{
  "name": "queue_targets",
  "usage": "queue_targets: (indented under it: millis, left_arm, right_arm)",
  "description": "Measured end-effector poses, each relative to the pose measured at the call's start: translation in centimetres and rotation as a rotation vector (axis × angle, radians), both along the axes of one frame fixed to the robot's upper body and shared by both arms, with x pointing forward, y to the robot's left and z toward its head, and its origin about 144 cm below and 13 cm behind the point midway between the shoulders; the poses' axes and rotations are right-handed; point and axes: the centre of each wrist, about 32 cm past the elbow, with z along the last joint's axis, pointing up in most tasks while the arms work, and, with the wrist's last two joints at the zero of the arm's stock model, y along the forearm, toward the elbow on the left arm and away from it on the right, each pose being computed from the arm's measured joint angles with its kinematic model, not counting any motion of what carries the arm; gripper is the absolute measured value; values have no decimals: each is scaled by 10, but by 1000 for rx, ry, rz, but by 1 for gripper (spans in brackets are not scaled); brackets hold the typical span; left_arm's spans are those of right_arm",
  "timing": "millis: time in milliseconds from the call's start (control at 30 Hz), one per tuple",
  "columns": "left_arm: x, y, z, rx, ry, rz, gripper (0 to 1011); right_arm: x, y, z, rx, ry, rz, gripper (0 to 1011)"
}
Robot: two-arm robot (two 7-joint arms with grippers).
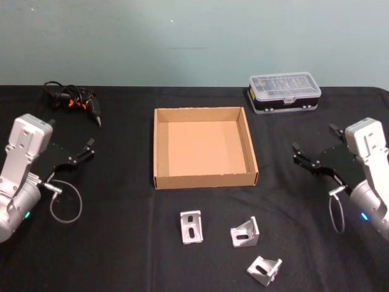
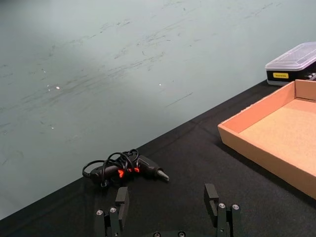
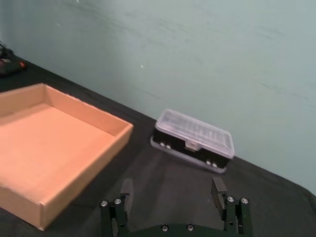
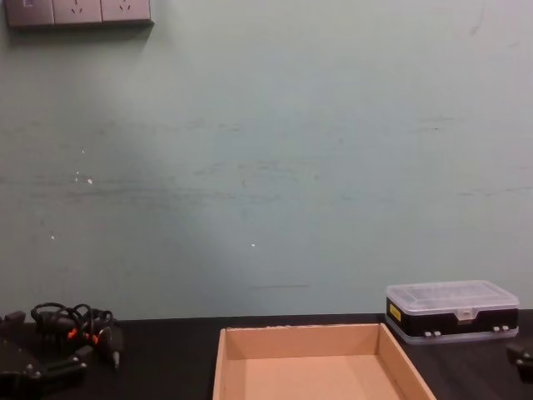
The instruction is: Use one hand to pick up the angle iron from the table and place it into the box.
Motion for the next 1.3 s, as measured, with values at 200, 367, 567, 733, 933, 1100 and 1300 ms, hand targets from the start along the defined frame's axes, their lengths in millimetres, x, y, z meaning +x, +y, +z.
queue_targets:
  millis: [200, 367, 567, 733, 933, 1100, 1300]
  left_arm:
    - [0, 0, 0, 0, 0, 0, 1000]
    - [0, 0, 0, 0, 0, 0, 1000]
    - [0, 0, 0, 0, 0, 0, 1000]
    - [0, 0, 0, 0, 0, 0, 1000]
    - [0, 0, 0, 0, 0, 0, 1000]
    - [0, 0, 0, 0, 0, 0, 1000]
    - [0, 0, 0, 0, 0, 0, 1000]
  right_arm:
    - [-7, 7, 13, 41, 12, 63, 1003]
    - [-21, 19, 30, 63, 51, 151, 1003]
    - [-32, 25, 52, 48, 198, 351, 1003]
    - [-34, 18, 67, 29, 323, 487, 1003]
    - [-31, -1, 75, 56, 435, 582, 1003]
    - [-22, -15, 77, 33, 504, 651, 1003]
    - [-9, -26, 75, -17, 563, 715, 1003]
